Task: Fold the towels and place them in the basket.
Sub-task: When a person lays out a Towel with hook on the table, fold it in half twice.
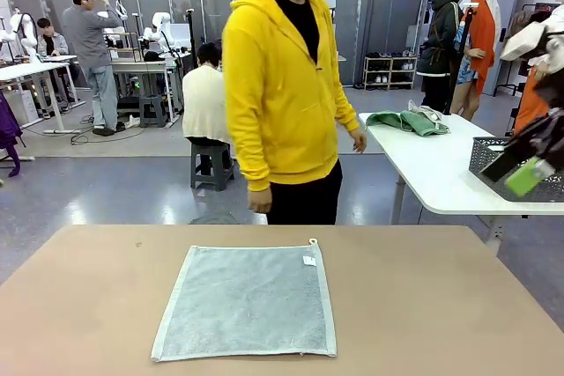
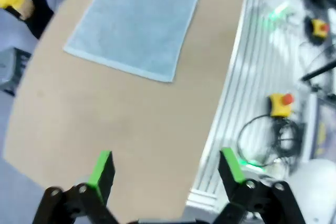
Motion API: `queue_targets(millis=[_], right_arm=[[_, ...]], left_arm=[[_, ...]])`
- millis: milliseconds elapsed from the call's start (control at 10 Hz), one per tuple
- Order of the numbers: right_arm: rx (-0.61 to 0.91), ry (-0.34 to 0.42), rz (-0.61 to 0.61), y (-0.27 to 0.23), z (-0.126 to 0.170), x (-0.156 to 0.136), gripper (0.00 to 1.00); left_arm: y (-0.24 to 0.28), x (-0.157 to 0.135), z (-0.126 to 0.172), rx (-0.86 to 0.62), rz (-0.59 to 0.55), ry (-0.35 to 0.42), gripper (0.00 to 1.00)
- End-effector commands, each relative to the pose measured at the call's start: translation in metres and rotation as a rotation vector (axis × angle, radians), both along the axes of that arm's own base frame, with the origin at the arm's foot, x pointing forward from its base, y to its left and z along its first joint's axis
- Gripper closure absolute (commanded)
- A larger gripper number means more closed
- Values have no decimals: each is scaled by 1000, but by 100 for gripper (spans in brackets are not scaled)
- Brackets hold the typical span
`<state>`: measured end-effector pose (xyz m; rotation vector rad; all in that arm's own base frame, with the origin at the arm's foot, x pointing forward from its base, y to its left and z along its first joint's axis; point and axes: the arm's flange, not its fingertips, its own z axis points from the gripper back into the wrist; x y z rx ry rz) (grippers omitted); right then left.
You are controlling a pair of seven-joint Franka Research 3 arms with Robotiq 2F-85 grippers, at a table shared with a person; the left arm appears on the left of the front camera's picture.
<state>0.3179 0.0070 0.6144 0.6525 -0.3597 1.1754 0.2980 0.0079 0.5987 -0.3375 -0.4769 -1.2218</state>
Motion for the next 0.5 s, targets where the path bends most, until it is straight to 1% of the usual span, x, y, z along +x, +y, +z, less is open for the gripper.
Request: queue_targets(millis=[0,200,300,400], right_arm=[[-99,-111,98,13,-24,-11,0],[-78,-105,139,22,-34,-18,0],[-71,-91,115,17,-36,-15,0],[-80,-70,128,26,-26,-15,0]], left_arm=[[-17,-8,-26,37,-70,-102,0],[-22,-6,-36,19,-57,-91,0],[-18,-3,-37,-7,-29,-88,0],[-30,-7,-33,28,-79,-76,0]])
